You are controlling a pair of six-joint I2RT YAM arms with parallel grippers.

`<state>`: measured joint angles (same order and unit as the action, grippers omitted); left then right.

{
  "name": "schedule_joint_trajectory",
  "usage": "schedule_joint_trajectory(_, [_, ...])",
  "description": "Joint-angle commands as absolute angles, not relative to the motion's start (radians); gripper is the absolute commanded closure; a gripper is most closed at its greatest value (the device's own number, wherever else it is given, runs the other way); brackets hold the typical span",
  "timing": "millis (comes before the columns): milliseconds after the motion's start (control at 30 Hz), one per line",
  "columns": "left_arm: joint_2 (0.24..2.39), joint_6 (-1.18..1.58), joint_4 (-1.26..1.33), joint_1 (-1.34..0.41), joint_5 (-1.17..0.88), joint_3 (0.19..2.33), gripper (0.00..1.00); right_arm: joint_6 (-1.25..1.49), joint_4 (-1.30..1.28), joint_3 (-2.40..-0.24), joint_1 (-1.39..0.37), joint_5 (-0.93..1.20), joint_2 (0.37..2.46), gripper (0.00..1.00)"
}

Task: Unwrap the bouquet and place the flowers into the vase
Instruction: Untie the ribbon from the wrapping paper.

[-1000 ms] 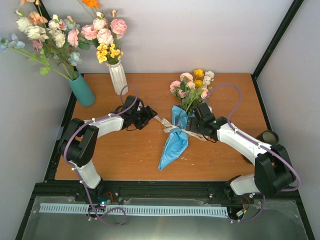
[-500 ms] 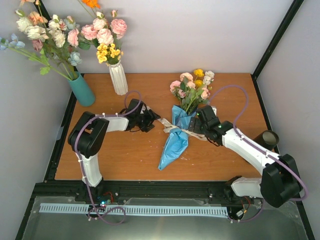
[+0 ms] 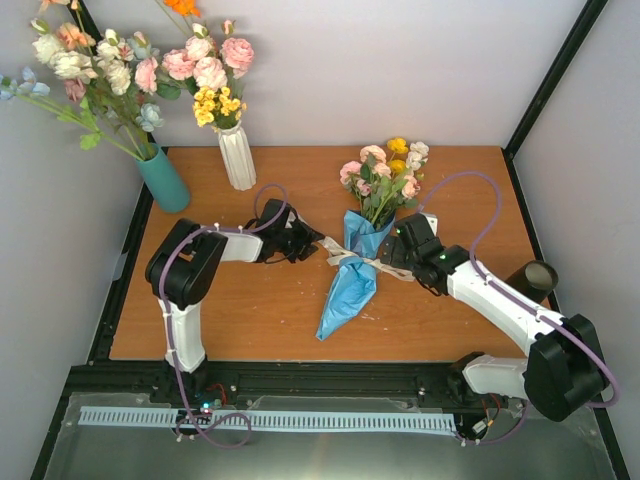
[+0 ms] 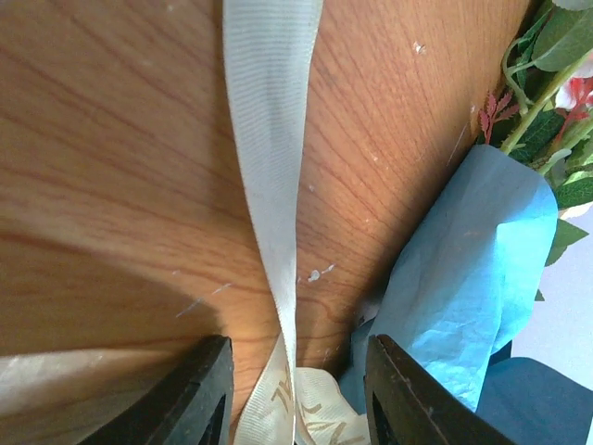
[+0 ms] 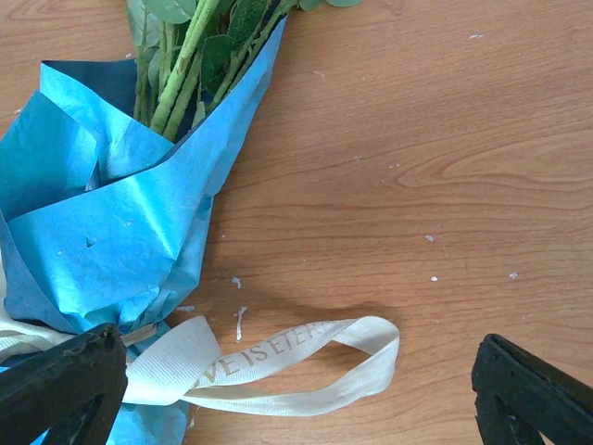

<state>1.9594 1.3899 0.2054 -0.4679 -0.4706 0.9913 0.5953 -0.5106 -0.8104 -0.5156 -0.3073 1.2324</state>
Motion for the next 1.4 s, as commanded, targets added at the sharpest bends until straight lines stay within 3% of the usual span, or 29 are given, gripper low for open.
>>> schedule_joint_trajectory(0, [1.986,1.432,0.24,-0.479,-0.438,1.025,0.62,0.594,-0.512,-0.802,-0.514,-0.343,1.209,0.0])
schedule_joint_trajectory(267, [2.04,1.443,0.259,-0.479,-0.418,1.063,0.69,0.581,-0.526,-0.8,-0.514,-0.363,1.188,0.0])
schedule_joint_trajectory(467, [2.038,1.44,0.271,-0.478,-0.38,1.06,0.99,0.579,-0.534,-0.793,-0.514,-0.37,1.167,0.0])
schedule_joint_trajectory(767, [1.86,1.426,0.411,-0.479,-0.263,0.887,1.0,0.577,-0.517,-0.789,-0.514,-0.345,1.161,0.0])
schedule_joint_trajectory(1367, [1.491,1.287,0.306,-0.479,-0.098,0.69,1.0,0.563,-0.457,-0.813,-0.514,-0.219,1.243,0.0])
